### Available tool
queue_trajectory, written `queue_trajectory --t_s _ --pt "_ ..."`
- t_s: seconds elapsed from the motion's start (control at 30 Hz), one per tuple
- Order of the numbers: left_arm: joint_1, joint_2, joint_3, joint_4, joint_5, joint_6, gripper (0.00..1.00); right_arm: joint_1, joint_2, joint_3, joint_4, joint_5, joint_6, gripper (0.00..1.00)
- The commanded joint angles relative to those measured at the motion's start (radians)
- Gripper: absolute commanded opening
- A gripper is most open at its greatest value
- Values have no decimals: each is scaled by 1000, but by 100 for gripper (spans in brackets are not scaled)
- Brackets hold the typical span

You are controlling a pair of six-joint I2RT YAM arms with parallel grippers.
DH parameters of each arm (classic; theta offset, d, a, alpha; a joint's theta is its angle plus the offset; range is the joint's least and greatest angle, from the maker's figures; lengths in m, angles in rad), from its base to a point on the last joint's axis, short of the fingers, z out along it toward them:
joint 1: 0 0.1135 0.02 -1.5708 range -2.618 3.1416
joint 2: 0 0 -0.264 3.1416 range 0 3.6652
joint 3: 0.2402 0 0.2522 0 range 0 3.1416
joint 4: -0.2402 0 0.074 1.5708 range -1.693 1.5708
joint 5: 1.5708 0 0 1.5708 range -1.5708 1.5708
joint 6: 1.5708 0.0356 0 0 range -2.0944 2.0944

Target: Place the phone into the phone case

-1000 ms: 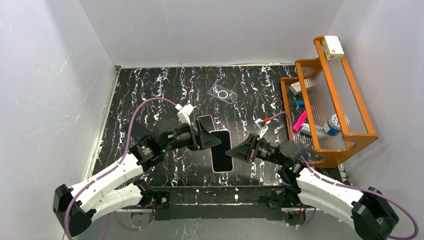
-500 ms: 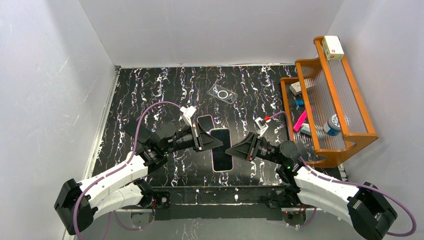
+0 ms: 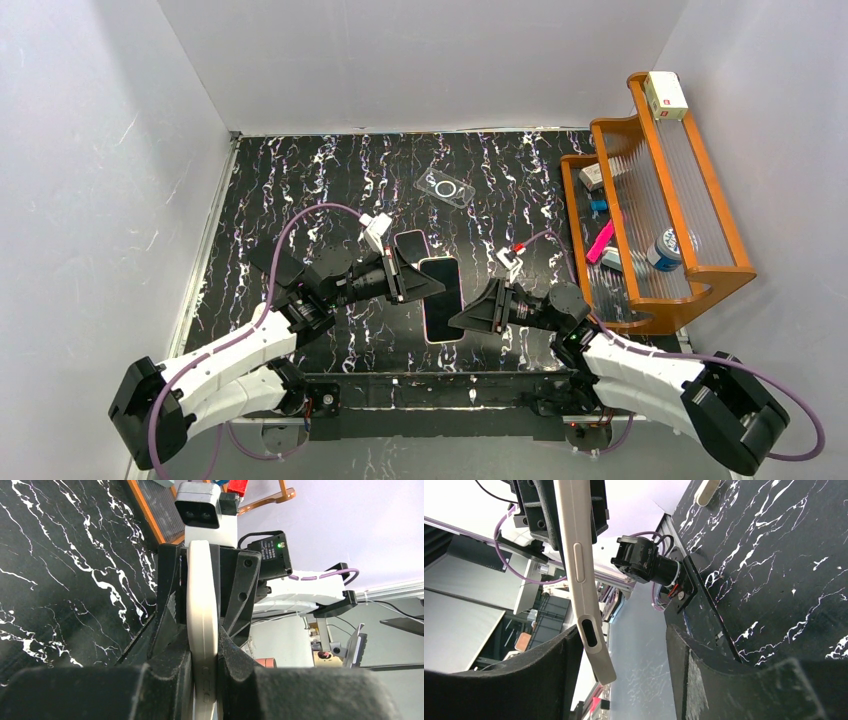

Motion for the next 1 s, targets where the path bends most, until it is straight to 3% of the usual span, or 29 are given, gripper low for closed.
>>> queue_trajectory --t_s 0.0,0.13,0.33,0.57,0.83,0.97 --pt "-2 -3 6 78 -11 18 0 4 27 8 35 -56 -4 65" --pt "-3 -3 30 -22 -34 112 0 4 40 12 35 -63 12 49" --pt "-4 -42 74 -213 -124 270 0 4 23 9 -16 -34 76 4" --pt "-2 -47 92 -267 -108 332 0 4 4 30 -58 -12 103 1" --pt "-3 -37 79 -131 98 259 0 4 -84 63 -159 51 -38 61" --pt "-3 -39 75 -117 177 256 0 2 -130 117 -262 79 -121 72"
